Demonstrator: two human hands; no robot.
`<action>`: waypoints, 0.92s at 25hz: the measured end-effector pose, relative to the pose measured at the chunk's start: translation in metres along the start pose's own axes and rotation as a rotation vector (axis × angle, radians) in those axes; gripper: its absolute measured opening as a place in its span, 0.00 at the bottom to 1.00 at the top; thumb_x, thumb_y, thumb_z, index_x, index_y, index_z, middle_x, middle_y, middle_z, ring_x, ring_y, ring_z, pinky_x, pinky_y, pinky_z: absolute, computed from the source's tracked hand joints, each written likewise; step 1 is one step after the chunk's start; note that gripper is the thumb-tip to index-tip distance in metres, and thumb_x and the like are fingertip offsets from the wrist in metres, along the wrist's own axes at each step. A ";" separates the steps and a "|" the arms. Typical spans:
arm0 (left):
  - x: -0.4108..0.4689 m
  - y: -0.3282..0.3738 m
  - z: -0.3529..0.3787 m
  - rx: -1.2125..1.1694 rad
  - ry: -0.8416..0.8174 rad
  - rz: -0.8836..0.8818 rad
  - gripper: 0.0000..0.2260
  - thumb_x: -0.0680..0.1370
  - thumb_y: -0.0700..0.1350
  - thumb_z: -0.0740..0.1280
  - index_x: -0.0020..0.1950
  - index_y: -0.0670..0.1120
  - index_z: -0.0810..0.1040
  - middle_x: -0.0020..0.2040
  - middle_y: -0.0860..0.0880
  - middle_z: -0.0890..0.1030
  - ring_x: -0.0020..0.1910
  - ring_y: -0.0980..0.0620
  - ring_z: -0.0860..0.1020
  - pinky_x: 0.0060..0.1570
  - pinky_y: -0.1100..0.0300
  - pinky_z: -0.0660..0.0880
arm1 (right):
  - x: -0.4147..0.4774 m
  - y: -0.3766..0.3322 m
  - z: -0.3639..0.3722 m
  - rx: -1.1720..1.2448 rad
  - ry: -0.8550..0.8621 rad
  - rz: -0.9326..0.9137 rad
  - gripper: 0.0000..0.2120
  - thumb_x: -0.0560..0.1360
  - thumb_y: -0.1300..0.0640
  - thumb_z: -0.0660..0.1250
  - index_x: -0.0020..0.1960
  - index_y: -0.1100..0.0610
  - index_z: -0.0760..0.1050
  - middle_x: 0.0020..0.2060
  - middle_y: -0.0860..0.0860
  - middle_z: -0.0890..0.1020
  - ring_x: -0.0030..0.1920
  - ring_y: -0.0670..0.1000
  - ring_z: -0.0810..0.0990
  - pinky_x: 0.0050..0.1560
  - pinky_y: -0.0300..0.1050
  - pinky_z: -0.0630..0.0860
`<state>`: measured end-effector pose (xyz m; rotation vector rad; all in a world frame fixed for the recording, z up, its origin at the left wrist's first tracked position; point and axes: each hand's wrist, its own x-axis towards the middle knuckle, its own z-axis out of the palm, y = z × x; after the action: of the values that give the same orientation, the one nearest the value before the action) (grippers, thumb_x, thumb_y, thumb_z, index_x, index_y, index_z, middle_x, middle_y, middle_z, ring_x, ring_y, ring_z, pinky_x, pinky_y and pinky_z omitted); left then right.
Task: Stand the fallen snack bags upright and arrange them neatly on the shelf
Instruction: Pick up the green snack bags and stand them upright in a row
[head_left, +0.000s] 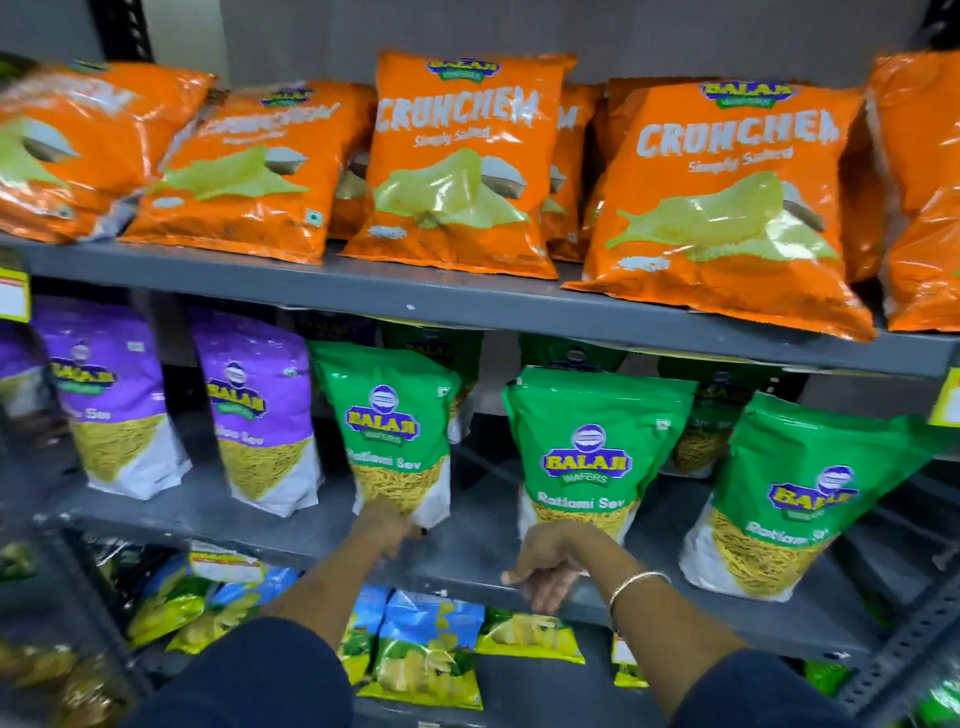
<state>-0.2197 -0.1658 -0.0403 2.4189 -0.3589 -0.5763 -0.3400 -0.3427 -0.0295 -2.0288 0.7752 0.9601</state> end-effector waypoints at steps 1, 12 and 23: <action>0.004 -0.014 -0.019 -0.074 0.074 -0.029 0.10 0.70 0.45 0.72 0.41 0.42 0.73 0.35 0.43 0.74 0.33 0.47 0.78 0.35 0.57 0.72 | 0.006 -0.019 0.005 -0.008 0.171 -0.110 0.21 0.74 0.51 0.66 0.56 0.68 0.70 0.39 0.60 0.85 0.34 0.54 0.83 0.64 0.49 0.73; 0.045 -0.044 -0.084 -0.412 0.005 0.348 0.28 0.65 0.35 0.75 0.63 0.41 0.72 0.57 0.44 0.80 0.55 0.50 0.77 0.51 0.61 0.69 | 0.011 -0.118 0.051 0.723 0.660 -0.637 0.30 0.68 0.66 0.72 0.67 0.63 0.64 0.58 0.54 0.75 0.61 0.51 0.73 0.46 0.29 0.74; 0.042 -0.057 -0.065 -0.534 -0.145 0.305 0.50 0.47 0.49 0.78 0.67 0.42 0.67 0.62 0.40 0.78 0.62 0.43 0.76 0.64 0.46 0.73 | -0.056 -0.136 0.005 0.951 0.989 -0.793 0.12 0.67 0.65 0.73 0.50 0.65 0.78 0.48 0.58 0.82 0.44 0.56 0.81 0.48 0.43 0.79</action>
<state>-0.1459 -0.1050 -0.0432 1.7769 -0.5458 -0.6180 -0.2687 -0.2541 0.0643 -1.5549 0.5953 -0.8152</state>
